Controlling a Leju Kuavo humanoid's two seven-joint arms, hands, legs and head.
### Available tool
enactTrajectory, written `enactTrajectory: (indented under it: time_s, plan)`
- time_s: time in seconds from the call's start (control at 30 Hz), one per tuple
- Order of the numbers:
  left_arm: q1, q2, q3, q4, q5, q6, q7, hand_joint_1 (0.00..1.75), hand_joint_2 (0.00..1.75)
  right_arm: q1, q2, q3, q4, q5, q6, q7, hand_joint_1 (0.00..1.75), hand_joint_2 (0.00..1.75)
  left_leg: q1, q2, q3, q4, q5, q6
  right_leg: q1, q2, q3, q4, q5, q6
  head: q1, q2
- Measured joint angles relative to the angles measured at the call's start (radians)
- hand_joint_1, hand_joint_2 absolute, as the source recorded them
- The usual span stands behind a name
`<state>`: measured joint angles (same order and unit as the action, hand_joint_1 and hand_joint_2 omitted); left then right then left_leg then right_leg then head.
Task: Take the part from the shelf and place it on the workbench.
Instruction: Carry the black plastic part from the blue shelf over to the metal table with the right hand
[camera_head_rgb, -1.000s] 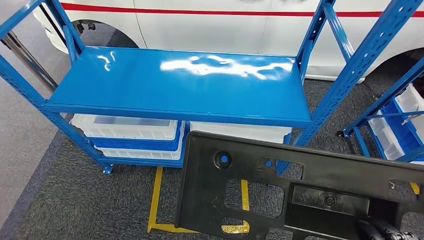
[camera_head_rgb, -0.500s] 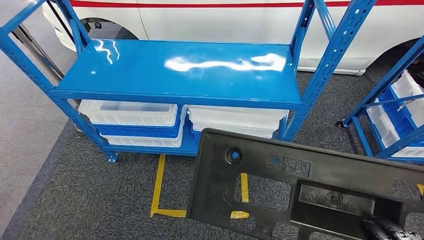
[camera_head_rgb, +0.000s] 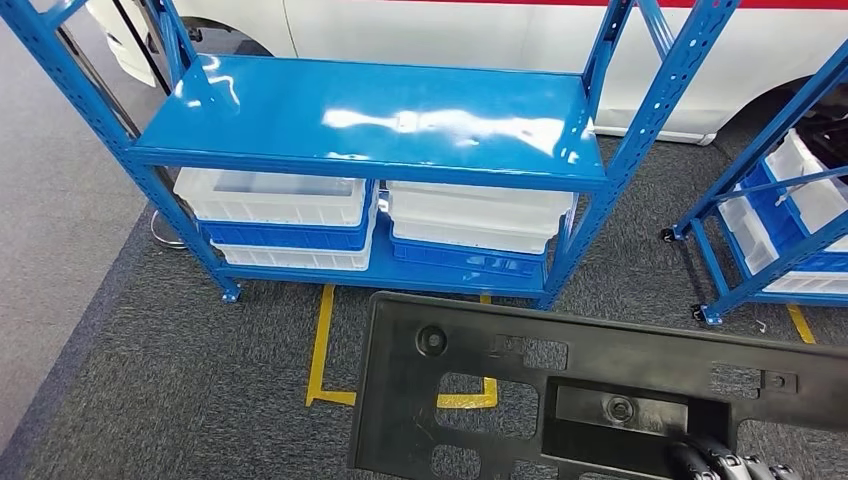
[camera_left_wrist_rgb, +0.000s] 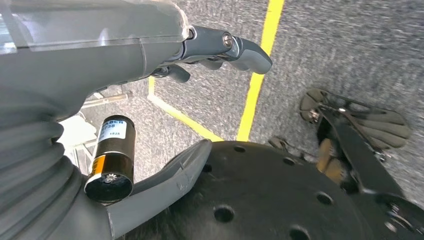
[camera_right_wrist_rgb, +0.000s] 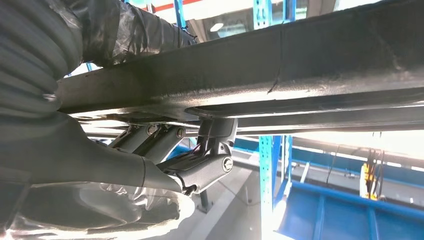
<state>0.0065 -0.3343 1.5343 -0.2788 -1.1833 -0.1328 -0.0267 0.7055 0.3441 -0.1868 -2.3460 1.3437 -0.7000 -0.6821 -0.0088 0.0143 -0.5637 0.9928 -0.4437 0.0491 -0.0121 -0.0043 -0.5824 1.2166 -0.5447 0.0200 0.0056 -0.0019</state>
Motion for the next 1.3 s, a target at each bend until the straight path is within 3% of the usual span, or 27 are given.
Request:
enactTrajectory:
  time_s: [0.07,0.1,0.13,0.2,0.23,0.27,0.33,0.37,0.4,0.43,0.47,0.53,0.6,0.63,0.73,0.77,0.8,0.87,0.9,0.93,0.97,1.03,1.1,1.13,1.23,1.3]
  plan:
    - [0.0,-0.002,0.0,0.0,0.0,0.0,0.0,0.0,1.75,0.0,0.0,0.003,0.007,0.002,0.0,0.0,1.75,1.75,-0.002,-0.001,-0.021,0.011,0.012,-0.007,0.006,0.0,0.099,-0.148,0.009,-0.011,0.0,0.0]
    - [0.0,-0.002,0.0,-0.001,0.0,0.0,0.001,0.0,1.75,0.0,0.0,0.005,0.01,0.003,0.0,0.0,1.75,1.75,-0.002,-0.002,-0.027,0.014,0.019,-0.011,0.01,0.0,0.128,-0.198,0.002,-0.016,0.0,0.0]
    - [0.0,-0.002,0.0,-0.001,0.0,0.0,0.001,0.0,1.75,0.0,0.0,0.007,0.012,0.003,0.0,0.0,1.75,1.75,-0.001,-0.001,-0.03,0.014,0.027,-0.017,0.014,0.0,0.138,-0.224,-0.005,-0.019,0.0,0.0]
    - [0.001,-0.002,0.0,-0.003,0.0,0.003,0.001,0.0,1.75,0.001,0.001,0.012,0.016,0.004,0.0,0.0,1.75,1.75,0.0,-0.002,-0.035,0.012,0.039,-0.028,0.013,-0.002,0.128,-0.235,0.01,-0.027,0.0,0.0]
    - [0.001,-0.002,0.0,-0.003,0.0,0.005,0.001,0.0,1.75,0.002,0.001,0.014,0.018,0.005,0.0,0.0,1.75,1.75,0.0,-0.004,-0.041,0.02,0.028,-0.034,0.009,-0.004,0.12,-0.239,0.02,-0.034,0.0,0.0]
    - [0.001,-0.002,0.0,-0.004,0.0,0.007,0.001,0.0,1.75,0.002,0.002,0.016,0.02,0.006,0.0,0.0,1.75,1.75,0.001,-0.006,-0.051,0.042,-0.002,-0.04,0.005,-0.007,0.109,-0.242,0.032,-0.041,-0.001,0.0]
    - [0.0,-0.001,0.0,-0.004,0.0,0.01,0.001,0.0,1.75,0.003,0.003,0.019,0.025,0.005,0.0,0.0,1.75,1.75,0.005,-0.008,-0.08,0.142,-0.101,-0.051,0.001,-0.009,0.085,-0.242,0.053,-0.049,-0.002,0.0]
    - [-0.001,-0.001,0.0,-0.004,0.0,0.013,0.001,0.0,1.75,0.003,0.004,0.021,0.028,0.004,0.0,0.0,1.75,1.75,0.008,-0.008,-0.092,0.207,-0.145,-0.056,0.001,-0.011,0.072,-0.241,0.063,-0.05,-0.002,0.0]
    - [-0.001,-0.001,0.0,-0.004,-0.001,0.015,0.002,0.0,1.75,0.003,0.004,0.022,0.032,0.003,0.0,0.0,1.75,1.75,0.011,-0.008,-0.098,0.26,-0.169,-0.061,0.001,-0.011,0.058,-0.238,0.072,-0.048,-0.002,0.0]
    - [-0.001,-0.001,0.0,-0.004,-0.005,0.016,0.005,0.0,1.75,0.003,0.004,0.025,0.037,0.002,0.0,0.0,1.75,1.75,0.014,-0.008,-0.092,0.288,-0.169,-0.065,0.0,-0.012,0.043,-0.234,0.081,-0.045,-0.002,0.0]
    - [-0.002,0.0,0.0,-0.006,-0.012,0.015,0.01,0.0,1.75,0.001,0.001,0.031,0.045,0.002,0.0,0.0,1.75,1.75,0.017,-0.008,-0.068,0.279,-0.145,-0.069,-0.002,-0.012,0.028,-0.229,0.089,-0.042,-0.002,0.0]
    - [-0.004,0.004,-0.006,-0.011,-0.04,-0.001,0.028,0.0,1.75,-0.019,-0.018,0.061,0.077,0.008,0.0,0.0,1.75,1.75,0.023,-0.008,0.021,0.165,-0.089,-0.077,-0.007,-0.011,-0.002,-0.213,0.103,-0.032,-0.002,0.0]
    - [-0.009,0.017,-0.019,-0.017,-0.077,-0.034,0.05,0.0,1.75,-0.084,-0.055,0.12,0.141,0.024,0.0,0.002,1.75,1.75,0.022,-0.01,0.102,0.031,-0.08,-0.077,-0.007,-0.006,-0.026,-0.196,0.117,-0.02,-0.002,0.0]
    - [-0.013,0.029,-0.028,-0.018,-0.096,-0.053,0.06,0.0,1.75,-0.135,-0.075,0.159,0.192,0.035,0.001,0.006,1.75,1.75,0.021,-0.011,0.117,-0.004,-0.088,-0.073,-0.005,-0.003,-0.034,-0.193,0.127,-0.015,-0.002,0.0]
    - [-0.028,0.07,-0.058,-0.016,-0.137,-0.099,0.078,0.0,1.75,-0.295,-0.109,0.298,0.367,0.073,0.002,0.021,1.75,1.75,0.02,-0.008,0.102,-0.017,-0.074,-0.045,-0.004,0.002,-0.048,-0.193,0.144,0.0,-0.001,0.0]
    - [-0.033,0.081,-0.068,-0.015,-0.148,-0.105,0.081,0.0,1.75,-0.336,-0.114,0.345,0.417,0.082,0.003,0.029,1.75,1.75,0.019,-0.007,0.093,-0.017,-0.065,-0.034,-0.006,0.002,-0.056,-0.178,0.125,0.004,-0.001,0.0]
    - [-0.037,0.091,-0.078,-0.014,-0.16,-0.108,0.085,0.0,1.75,-0.377,-0.121,0.391,0.465,0.091,0.003,0.05,1.75,1.75,0.019,-0.005,0.082,-0.018,-0.054,-0.024,-0.008,0.002,-0.068,-0.141,0.086,0.007,-0.001,0.0]
    - [-0.045,0.109,-0.095,-0.01,-0.176,-0.109,0.095,0.0,1.75,-0.459,-0.143,0.485,0.558,0.117,0.003,0.148,1.75,1.75,0.015,-0.004,0.058,-0.015,-0.033,-0.013,-0.009,0.002,-0.105,-0.017,-0.013,0.01,-0.001,0.0]
    - [-0.048,0.116,-0.101,-0.007,-0.178,-0.107,0.099,0.0,1.75,-0.493,-0.161,0.534,0.595,0.134,0.003,0.214,1.75,1.75,0.011,-0.003,0.043,-0.012,-0.023,-0.011,-0.008,0.002,-0.118,0.045,-0.045,0.009,0.0,0.0]
    - [-0.051,0.121,-0.105,-0.005,-0.178,-0.105,0.102,0.0,1.75,-0.515,-0.182,0.58,0.618,0.149,0.003,0.279,1.75,1.75,0.008,-0.003,0.027,-0.007,-0.015,-0.01,-0.007,0.002,-0.12,0.084,-0.053,0.008,-0.001,0.0]
    - [-0.053,0.125,-0.107,-0.003,-0.177,-0.103,0.103,0.0,1.75,-0.526,-0.205,0.619,0.629,0.162,0.003,0.335,1.75,1.75,0.005,-0.004,0.011,-0.002,-0.007,-0.009,-0.005,0.002,-0.104,0.089,-0.041,0.003,-0.001,0.0]
    - [-0.052,0.129,-0.11,0.0,-0.175,-0.099,0.103,0.0,1.75,-0.535,-0.257,0.681,0.634,0.188,0.003,0.428,1.75,1.75,-0.001,-0.007,-0.012,0.006,0.004,-0.009,0.006,0.003,-0.021,-0.008,0.009,-0.017,-0.001,0.0]
    - [-0.05,0.132,-0.113,0.006,-0.177,-0.1,0.103,0.0,1.75,-0.537,-0.307,0.727,0.629,0.211,0.002,0.501,1.75,1.75,-0.004,-0.007,-0.026,0.012,0.016,-0.015,0.018,0.002,0.069,-0.147,0.025,-0.045,-0.002,0.0]
    - [-0.05,0.134,-0.115,0.008,-0.179,-0.102,0.103,0.0,1.75,-0.537,-0.33,0.748,0.624,0.217,0.002,0.529,1.75,1.75,-0.002,-0.006,-0.031,0.012,0.023,-0.02,0.024,0.002,0.091,-0.19,0.023,-0.054,-0.002,0.0]
    - [-0.05,0.143,-0.12,0.012,-0.182,-0.106,0.104,0.0,1.75,-0.539,-0.378,0.784,0.611,0.222,0.002,0.576,1.75,1.75,0.003,-0.004,-0.042,0.011,0.038,-0.038,0.026,0.0,0.092,-0.231,0.037,-0.057,-0.002,0.0]
    - [-0.05,0.149,-0.122,0.014,-0.183,-0.107,0.105,0.0,1.75,-0.543,-0.395,0.795,0.606,0.222,0.002,0.584,1.75,1.75,0.003,-0.007,-0.06,0.048,-0.01,-0.048,0.016,-0.004,0.082,-0.251,0.058,-0.059,-0.002,0.0]
